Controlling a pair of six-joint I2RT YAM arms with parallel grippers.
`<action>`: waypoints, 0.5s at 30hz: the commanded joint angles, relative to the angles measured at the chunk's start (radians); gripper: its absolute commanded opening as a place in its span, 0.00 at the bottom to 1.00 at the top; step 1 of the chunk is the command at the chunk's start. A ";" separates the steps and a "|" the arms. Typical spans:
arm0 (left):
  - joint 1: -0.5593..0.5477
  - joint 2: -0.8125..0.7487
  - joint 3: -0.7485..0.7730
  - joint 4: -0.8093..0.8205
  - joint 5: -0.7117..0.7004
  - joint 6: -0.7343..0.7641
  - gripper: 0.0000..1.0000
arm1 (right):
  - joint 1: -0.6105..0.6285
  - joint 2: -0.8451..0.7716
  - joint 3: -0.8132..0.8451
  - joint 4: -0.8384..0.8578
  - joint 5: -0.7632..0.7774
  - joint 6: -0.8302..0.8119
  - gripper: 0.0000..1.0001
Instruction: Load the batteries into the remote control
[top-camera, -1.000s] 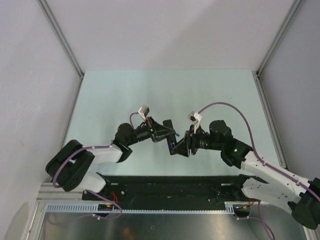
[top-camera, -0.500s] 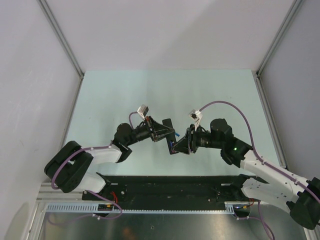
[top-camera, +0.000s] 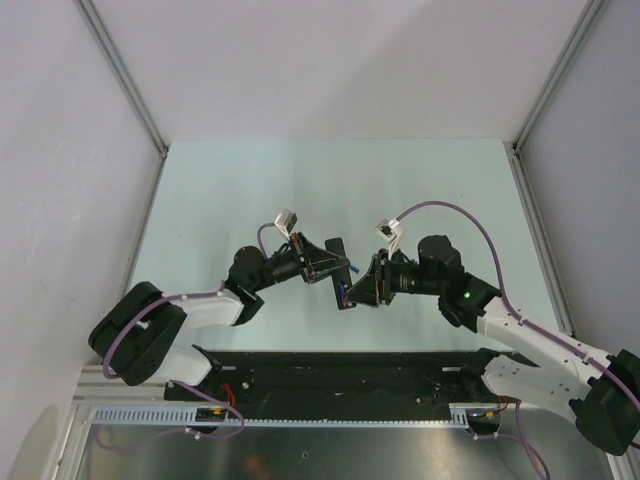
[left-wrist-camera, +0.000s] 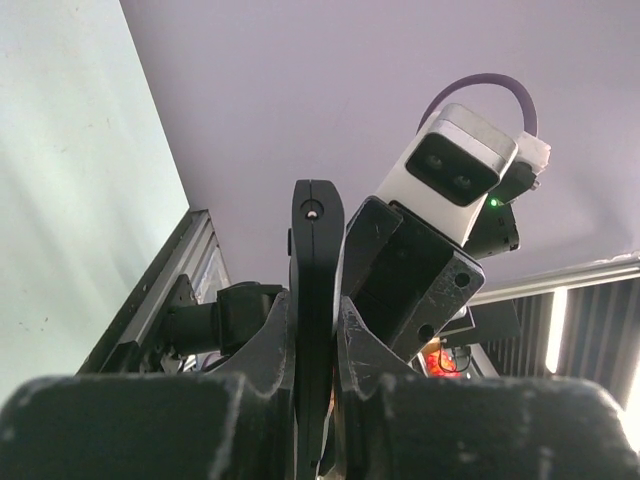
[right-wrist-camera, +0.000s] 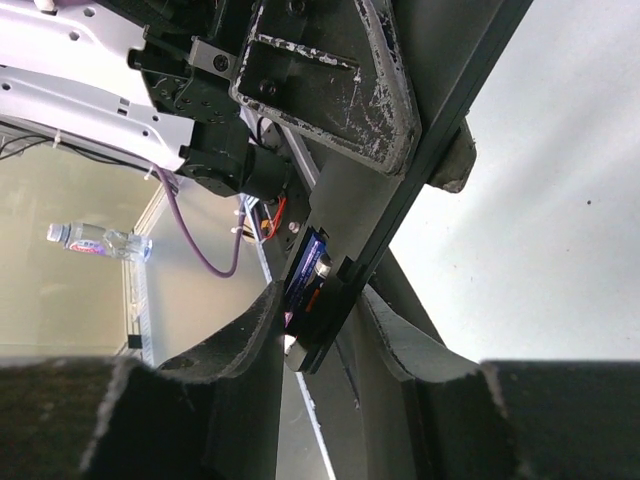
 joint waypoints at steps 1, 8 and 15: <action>-0.030 -0.029 0.031 0.063 0.060 -0.042 0.00 | -0.004 0.027 -0.004 0.056 0.034 -0.014 0.00; -0.029 -0.022 0.031 0.063 0.066 -0.025 0.00 | -0.027 0.038 -0.001 0.097 -0.020 0.064 0.00; -0.030 -0.015 0.031 0.063 0.069 -0.018 0.00 | -0.042 0.027 0.005 0.081 -0.040 0.064 0.10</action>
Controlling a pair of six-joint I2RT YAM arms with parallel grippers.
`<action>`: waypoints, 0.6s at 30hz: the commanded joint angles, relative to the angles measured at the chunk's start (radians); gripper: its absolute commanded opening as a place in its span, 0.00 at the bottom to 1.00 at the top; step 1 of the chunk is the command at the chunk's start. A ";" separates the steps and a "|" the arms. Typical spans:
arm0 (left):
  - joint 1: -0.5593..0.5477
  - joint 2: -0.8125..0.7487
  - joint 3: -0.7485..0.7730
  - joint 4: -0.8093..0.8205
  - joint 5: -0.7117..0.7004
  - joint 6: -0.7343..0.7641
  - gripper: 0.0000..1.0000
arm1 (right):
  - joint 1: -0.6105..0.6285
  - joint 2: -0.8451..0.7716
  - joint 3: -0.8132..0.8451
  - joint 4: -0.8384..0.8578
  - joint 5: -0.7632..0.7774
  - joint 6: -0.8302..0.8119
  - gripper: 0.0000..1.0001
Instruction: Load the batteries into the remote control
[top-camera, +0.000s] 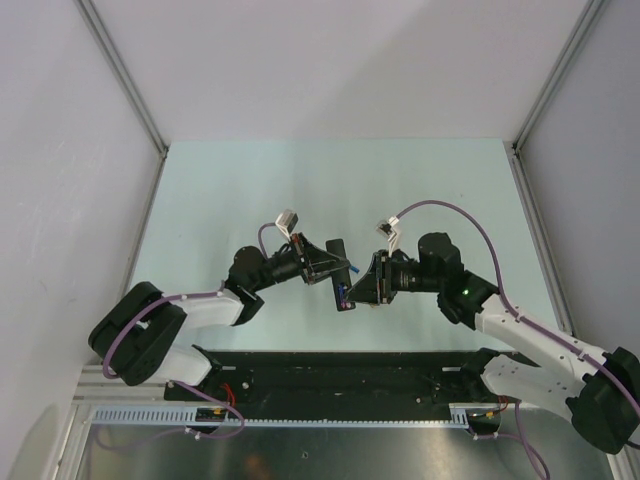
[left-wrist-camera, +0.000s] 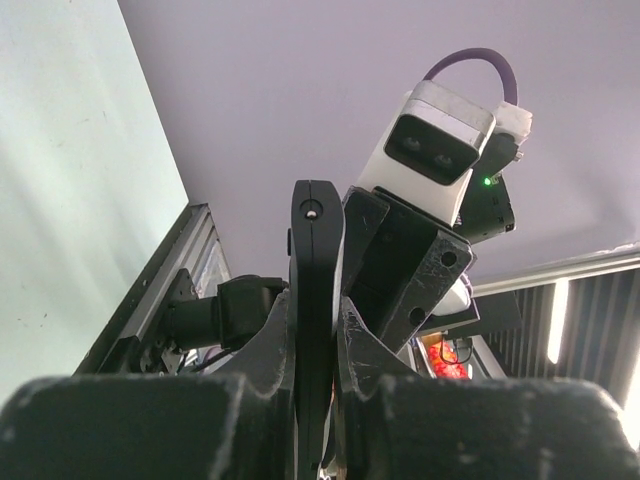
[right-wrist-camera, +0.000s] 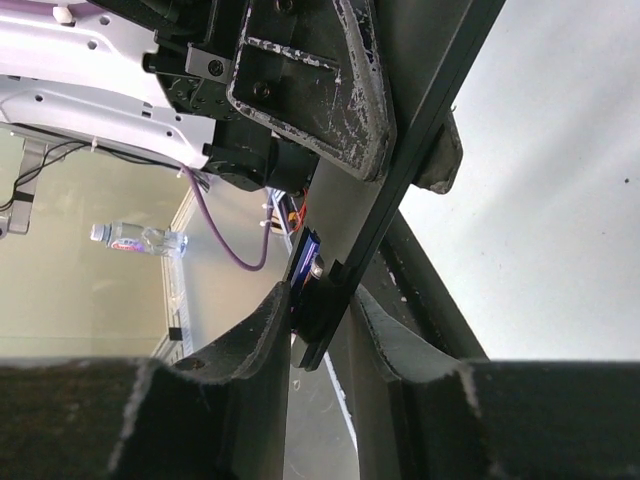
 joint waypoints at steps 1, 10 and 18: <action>-0.029 -0.015 0.031 0.064 0.052 -0.030 0.00 | -0.012 -0.002 0.007 0.070 0.033 -0.013 0.21; -0.030 -0.015 0.031 0.064 0.050 -0.030 0.00 | -0.026 0.002 0.015 0.084 0.021 0.013 0.41; -0.029 -0.020 0.032 0.065 0.055 -0.029 0.00 | -0.035 0.031 0.015 0.107 -0.016 0.044 0.38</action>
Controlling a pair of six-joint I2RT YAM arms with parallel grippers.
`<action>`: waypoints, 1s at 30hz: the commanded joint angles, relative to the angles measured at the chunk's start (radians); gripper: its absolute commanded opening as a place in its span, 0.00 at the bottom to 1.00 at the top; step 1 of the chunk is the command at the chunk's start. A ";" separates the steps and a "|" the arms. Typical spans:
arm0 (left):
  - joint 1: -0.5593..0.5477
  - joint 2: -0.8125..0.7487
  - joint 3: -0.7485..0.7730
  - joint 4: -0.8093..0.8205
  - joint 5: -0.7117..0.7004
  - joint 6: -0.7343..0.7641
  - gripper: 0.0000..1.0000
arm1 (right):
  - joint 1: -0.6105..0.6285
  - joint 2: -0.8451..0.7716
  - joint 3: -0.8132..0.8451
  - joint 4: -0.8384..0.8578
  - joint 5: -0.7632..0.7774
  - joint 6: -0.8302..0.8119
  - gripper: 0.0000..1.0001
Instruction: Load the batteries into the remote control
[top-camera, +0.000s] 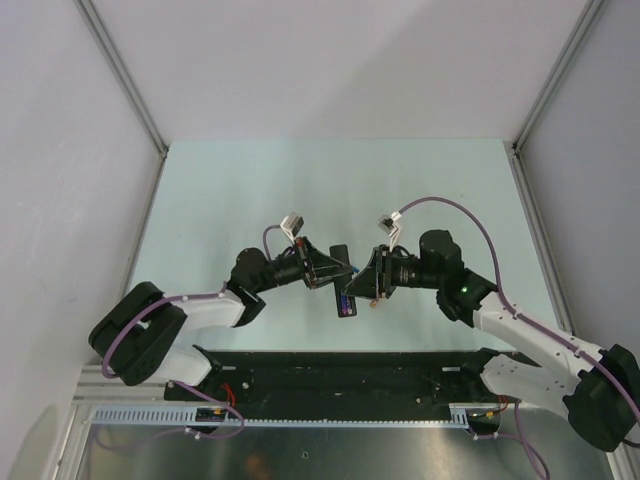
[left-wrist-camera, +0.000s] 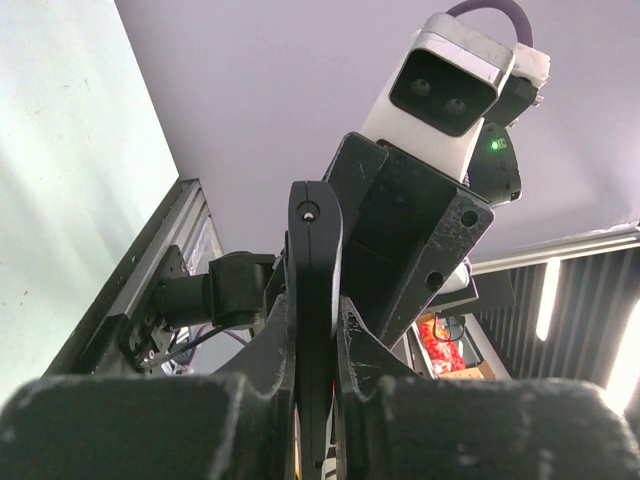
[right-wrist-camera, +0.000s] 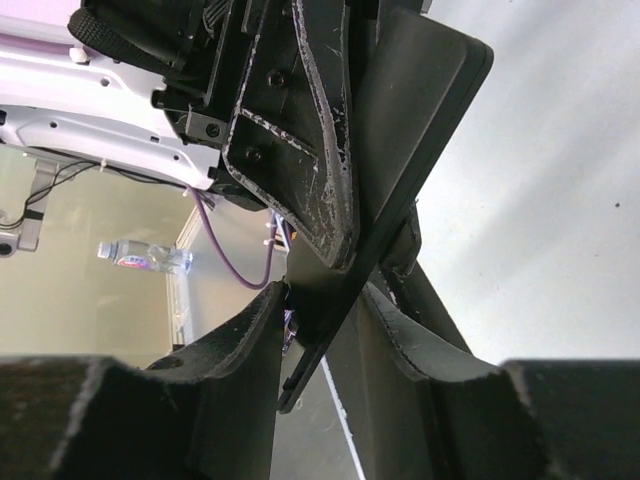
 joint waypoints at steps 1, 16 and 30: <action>-0.003 -0.023 0.032 0.063 0.022 -0.016 0.00 | -0.007 0.026 0.015 0.060 -0.026 0.023 0.38; -0.003 -0.029 0.035 0.065 0.017 -0.013 0.00 | -0.007 0.049 0.013 0.046 -0.097 0.034 0.26; -0.005 -0.028 0.031 0.065 0.016 -0.008 0.00 | 0.008 0.081 0.015 0.103 -0.113 0.067 0.24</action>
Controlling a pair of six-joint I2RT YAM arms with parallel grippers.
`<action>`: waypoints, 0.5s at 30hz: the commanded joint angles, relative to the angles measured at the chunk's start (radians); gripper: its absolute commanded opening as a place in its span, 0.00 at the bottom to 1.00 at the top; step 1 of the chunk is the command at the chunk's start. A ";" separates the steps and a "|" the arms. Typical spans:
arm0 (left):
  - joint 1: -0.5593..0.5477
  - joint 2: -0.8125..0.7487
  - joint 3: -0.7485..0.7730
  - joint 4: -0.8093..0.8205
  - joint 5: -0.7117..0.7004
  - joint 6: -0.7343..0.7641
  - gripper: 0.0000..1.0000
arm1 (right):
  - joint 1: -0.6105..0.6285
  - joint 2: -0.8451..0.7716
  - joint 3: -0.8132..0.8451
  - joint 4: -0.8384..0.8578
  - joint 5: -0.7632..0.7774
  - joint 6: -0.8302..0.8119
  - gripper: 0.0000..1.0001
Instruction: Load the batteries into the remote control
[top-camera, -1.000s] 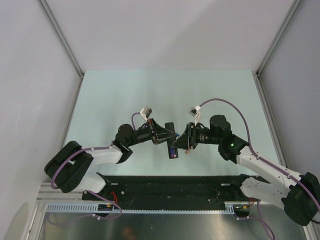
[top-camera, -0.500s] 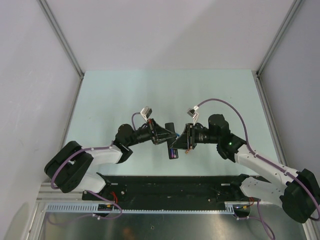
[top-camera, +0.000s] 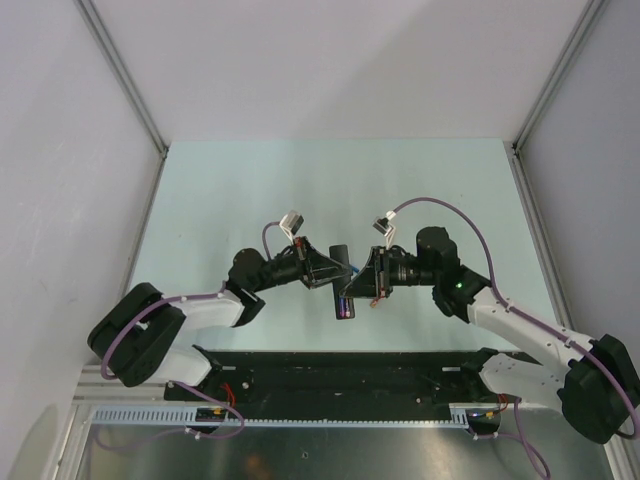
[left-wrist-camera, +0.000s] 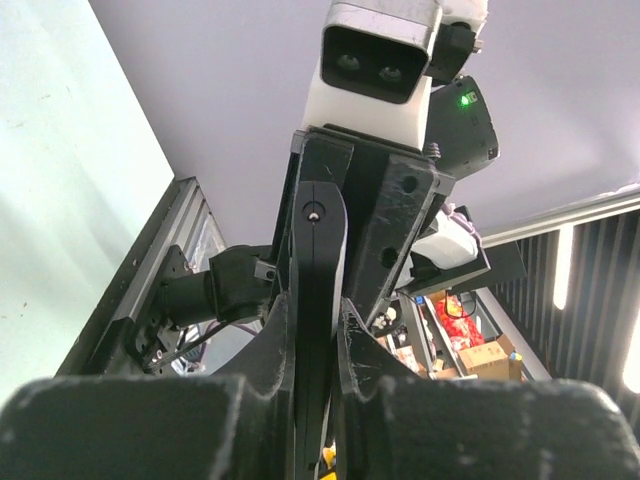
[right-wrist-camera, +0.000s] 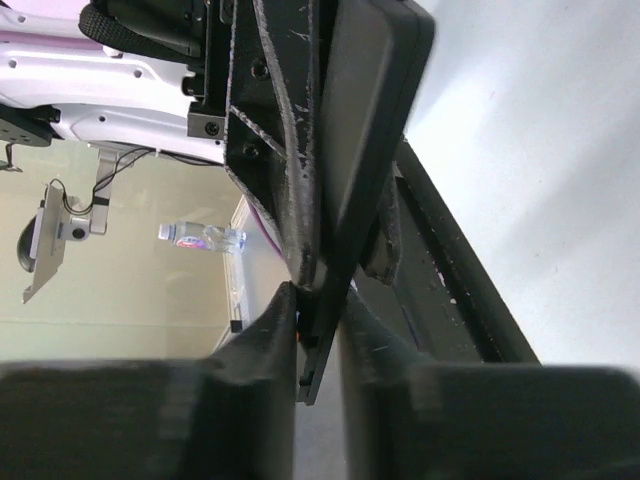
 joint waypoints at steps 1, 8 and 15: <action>-0.007 -0.019 0.031 0.020 -0.022 -0.052 0.00 | 0.018 0.016 0.013 0.047 0.019 -0.039 0.32; -0.009 -0.018 0.026 0.020 -0.037 -0.043 0.00 | 0.014 -0.011 0.013 0.048 0.029 -0.009 0.56; -0.001 -0.016 0.025 0.020 -0.054 -0.043 0.00 | 0.021 -0.033 0.013 -0.012 0.017 -0.029 0.52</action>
